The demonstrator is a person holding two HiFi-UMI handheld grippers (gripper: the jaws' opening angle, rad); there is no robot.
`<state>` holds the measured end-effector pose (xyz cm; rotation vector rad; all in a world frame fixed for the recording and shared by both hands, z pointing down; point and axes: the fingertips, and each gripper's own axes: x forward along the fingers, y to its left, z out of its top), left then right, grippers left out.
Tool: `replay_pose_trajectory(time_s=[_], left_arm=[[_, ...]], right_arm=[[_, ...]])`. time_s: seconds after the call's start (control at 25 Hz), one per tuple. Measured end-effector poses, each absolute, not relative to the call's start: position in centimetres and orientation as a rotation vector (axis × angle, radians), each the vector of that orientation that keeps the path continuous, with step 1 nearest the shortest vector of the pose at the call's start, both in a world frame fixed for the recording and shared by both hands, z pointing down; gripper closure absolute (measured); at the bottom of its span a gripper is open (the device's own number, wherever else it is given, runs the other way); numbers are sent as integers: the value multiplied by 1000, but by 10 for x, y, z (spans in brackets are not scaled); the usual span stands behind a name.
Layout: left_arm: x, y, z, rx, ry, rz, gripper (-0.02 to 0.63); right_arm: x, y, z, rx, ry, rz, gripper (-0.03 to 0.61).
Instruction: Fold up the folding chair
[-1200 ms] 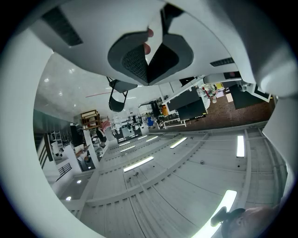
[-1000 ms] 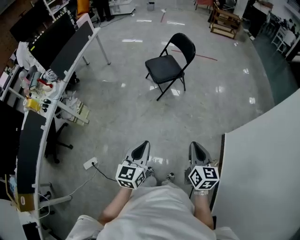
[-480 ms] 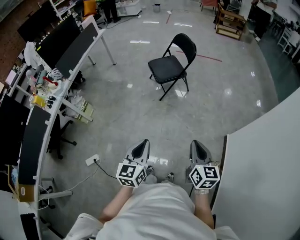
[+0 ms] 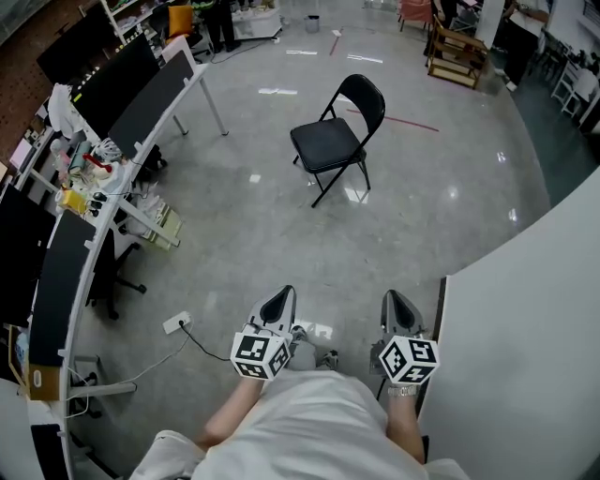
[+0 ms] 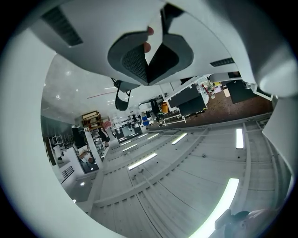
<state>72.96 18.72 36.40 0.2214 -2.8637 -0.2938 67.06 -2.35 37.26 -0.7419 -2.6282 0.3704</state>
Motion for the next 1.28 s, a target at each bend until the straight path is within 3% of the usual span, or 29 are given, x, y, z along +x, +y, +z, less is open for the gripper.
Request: replay_pose_trajectory(time_s=[0.4, 1.28], left_arm=[[693, 204, 390, 196, -2822, -356, 601], [550, 285, 382, 270, -2873, -387, 601]], right_arm=[[648, -6, 397, -728, -2565, 303, 574], [521, 82, 381, -722, -2610, 191, 574]])
